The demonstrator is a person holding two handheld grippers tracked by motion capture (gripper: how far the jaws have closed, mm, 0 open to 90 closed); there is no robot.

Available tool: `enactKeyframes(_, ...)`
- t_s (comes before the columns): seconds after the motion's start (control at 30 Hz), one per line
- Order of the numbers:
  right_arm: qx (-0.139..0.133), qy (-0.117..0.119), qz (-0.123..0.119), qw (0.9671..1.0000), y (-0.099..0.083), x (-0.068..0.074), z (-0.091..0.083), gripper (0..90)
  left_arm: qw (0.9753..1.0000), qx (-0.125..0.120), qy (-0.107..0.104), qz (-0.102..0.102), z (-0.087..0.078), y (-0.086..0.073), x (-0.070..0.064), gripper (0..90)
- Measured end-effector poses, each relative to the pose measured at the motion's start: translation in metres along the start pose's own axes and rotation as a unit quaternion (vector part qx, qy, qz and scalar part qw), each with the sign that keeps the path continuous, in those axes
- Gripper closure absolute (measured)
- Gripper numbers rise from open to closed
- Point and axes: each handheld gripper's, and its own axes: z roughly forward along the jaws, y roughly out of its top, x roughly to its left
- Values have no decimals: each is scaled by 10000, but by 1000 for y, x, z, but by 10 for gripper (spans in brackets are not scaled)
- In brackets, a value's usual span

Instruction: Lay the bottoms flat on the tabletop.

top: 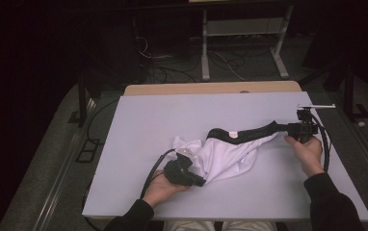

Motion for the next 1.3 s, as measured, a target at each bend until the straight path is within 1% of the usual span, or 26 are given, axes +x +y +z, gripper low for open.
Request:
enactKeyframes(0.03,-1,4,3,10000,-3,-2,-2,850,10000,11,-1,38,1,0,-2,868)
enactKeyframes(0.1,-7,19,27,10000,-8,-4,-5,850,9999,5,81,132,1,2,-5,853)
enactKeyframes(0.17,-22,29,61,10000,-12,-6,-8,850,9998,-67,67,187,-1,5,-7,808)
enactKeyframes(0.2,-45,52,69,10000,-14,-7,-10,850,9997,-133,66,204,-3,7,-8,771)
enactKeyframes(0.27,-80,63,73,9999,-16,-7,-13,850,9992,-223,162,303,-10,12,-10,703)
enactKeyframes(0.33,-96,68,64,9999,-18,-6,-16,850,9986,-327,245,323,-17,18,-11,641)
enactKeyframes(0.4,-95,43,38,9999,-20,-6,-17,850,9978,-486,362,279,-26,25,-9,596)
enactKeyframes(0.43,-98,36,41,9999,-21,-6,-18,850,9970,-557,468,263,-31,29,-8,571)
enactKeyframes(0.5,-126,43,58,9999,-23,-6,-20,850,9953,-722,626,134,-39,37,-2,532)
enactKeyframes(0.53,-127,39,63,9999,-24,-7,-21,849,9944,-815,674,20,-42,40,3,526)
enactKeyframes(0.57,-129,22,49,9999,-25,-7,-22,849,9932,-858,775,-95,-44,43,9,519)
enactKeyframes(0.6,-120,-5,51,9999,-27,-7,-22,850,9919,-907,841,-282,-44,45,16,512)
enactKeyframes(0.63,-107,-27,41,9999,-28,-7,-23,850,9911,-917,838,-477,-43,46,24,511)
enactKeyframes(0.7,-137,-14,99,9999,-30,-9,-25,850,9893,-884,919,-711,-37,47,36,511)
enactKeyframes(0.8,-184,21,157,9997,-34,-10,-30,850,9879,-741,1046,-871,-26,47,46,503)
enactKeyframes(0.83,-202,41,168,9996,-35,-9,-33,850,9877,-705,1045,-926,-22,47,48,496)
enactKeyframes(0.87,-217,63,195,9996,-37,-9,-36,850,9874,-699,1009,-995,-19,47,50,498)
enactKeyframes(0.93,-236,68,200,9995,-41,-8,-43,850,9879,-661,889,-1084,-15,47,53,521)
enactKeyframes(1.0,-177,21,159,9997,-47,-8,-47,850,9891,-611,713,-1132,-12,48,54,633)
enactKeyframes(1.07,-154,8,155,9998,-51,-8,-50,849,9904,-576,644,-1082,-10,49,53,752)
enactKeyframes(1.13,-171,21,187,9997,-53,-9,-52,850,9898,-630,708,-1064,-11,49,53,847)
enactKeyframes(1.17,-180,27,195,9996,-53,-9,-52,850,9893,-665,760,-1052,-12,50,54,870)
enactKeyframes(1.23,-214,34,193,9996,-53,-8,-52,850,9870,-820,897,-1052,-18,51,55,879)
enactKeyframes(1.3,-241,55,172,9995,-52,-7,-51,850,9849,-969,986,-1041,-29,53,56,884)
